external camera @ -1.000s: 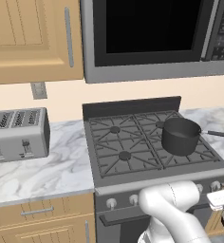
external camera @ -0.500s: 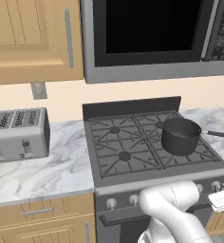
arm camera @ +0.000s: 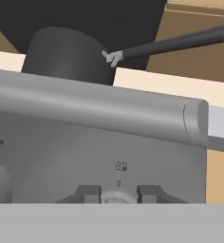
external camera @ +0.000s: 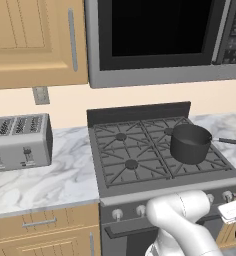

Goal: Turn on the front right burner of the stove.

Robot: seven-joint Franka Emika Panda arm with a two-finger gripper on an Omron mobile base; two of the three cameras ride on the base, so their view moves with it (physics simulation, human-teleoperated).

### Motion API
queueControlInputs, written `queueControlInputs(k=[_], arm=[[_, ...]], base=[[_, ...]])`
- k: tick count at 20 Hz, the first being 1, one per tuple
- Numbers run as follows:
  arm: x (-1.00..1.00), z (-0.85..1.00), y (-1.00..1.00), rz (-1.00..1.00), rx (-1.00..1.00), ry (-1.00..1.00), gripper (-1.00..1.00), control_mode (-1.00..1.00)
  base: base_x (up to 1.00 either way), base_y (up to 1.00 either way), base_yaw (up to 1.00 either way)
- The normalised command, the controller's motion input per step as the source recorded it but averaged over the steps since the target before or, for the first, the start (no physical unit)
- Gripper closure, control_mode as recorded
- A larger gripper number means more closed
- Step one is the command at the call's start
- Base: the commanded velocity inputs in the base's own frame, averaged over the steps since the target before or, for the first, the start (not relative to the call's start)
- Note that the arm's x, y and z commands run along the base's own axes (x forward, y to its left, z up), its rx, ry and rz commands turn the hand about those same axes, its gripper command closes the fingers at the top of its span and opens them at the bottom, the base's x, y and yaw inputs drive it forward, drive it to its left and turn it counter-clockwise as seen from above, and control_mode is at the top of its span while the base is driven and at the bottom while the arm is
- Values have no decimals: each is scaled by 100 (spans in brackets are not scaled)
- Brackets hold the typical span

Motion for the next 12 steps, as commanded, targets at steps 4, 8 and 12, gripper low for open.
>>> queueControlInputs(k=[4, 8, 12], arm=[[0, -55, 15, 0, -30, 4, 100, -100], [0, -59, 0, 0, -33, 0, 100, -100], [0, -61, 0, 0, -35, 0, 100, -100]], base=[[0, 0, 0], [0, 0, 0], [0, 0, 0]])
